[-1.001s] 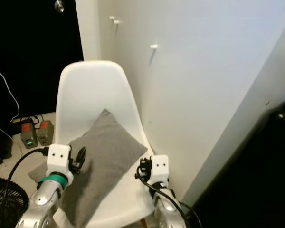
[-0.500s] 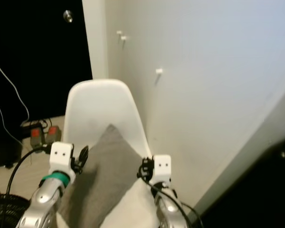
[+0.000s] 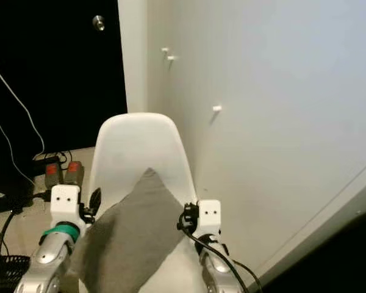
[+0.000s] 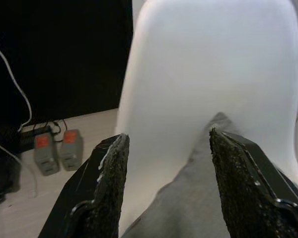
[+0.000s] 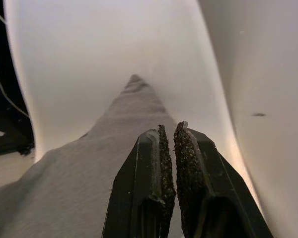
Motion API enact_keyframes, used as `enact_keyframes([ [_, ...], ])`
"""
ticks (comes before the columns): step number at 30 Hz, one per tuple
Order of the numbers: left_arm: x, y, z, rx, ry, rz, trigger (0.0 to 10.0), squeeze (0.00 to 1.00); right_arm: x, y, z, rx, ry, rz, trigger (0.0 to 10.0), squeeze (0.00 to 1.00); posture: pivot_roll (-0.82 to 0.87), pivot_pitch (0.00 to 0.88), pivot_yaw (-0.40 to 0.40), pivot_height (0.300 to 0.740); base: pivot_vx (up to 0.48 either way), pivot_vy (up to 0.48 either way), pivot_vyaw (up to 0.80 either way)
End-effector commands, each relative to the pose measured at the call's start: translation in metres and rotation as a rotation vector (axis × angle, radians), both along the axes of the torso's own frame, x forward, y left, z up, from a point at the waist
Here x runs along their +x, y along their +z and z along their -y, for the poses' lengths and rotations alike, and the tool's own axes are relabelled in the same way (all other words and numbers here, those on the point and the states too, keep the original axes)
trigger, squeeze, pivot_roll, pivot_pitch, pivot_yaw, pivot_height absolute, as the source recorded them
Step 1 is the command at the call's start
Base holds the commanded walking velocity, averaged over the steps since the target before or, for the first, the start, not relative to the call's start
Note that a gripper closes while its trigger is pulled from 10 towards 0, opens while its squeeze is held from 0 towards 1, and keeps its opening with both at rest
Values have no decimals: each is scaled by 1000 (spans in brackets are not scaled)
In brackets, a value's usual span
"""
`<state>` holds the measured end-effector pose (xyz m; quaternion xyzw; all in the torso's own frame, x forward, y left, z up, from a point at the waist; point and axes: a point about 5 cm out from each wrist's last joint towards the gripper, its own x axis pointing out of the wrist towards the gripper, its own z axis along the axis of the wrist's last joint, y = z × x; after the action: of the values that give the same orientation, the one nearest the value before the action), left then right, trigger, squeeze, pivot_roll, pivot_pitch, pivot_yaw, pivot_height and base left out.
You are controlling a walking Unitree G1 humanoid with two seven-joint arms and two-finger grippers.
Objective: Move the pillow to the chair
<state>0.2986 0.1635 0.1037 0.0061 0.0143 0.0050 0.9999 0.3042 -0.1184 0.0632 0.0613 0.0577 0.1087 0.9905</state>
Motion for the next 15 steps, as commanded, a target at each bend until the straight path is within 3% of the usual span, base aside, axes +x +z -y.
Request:
enact_keyframes([
  [1,-4,-10,1,7,-13,-44,10000,0,-6,-10,1,-20,-3,-42,10000,0,-40,0,-2,740,0,0,0],
  [7,0,-6,6,14,-18,-29,10000,0,-7,-16,15,-14,-62,-81,10000,0,-30,7,-10,740,0,0,0],
  [15,-1,-4,4,17,-15,-31,10000,0,-6,-16,12,-6,-62,-84,10000,0,-25,9,0,740,0,0,0],
])
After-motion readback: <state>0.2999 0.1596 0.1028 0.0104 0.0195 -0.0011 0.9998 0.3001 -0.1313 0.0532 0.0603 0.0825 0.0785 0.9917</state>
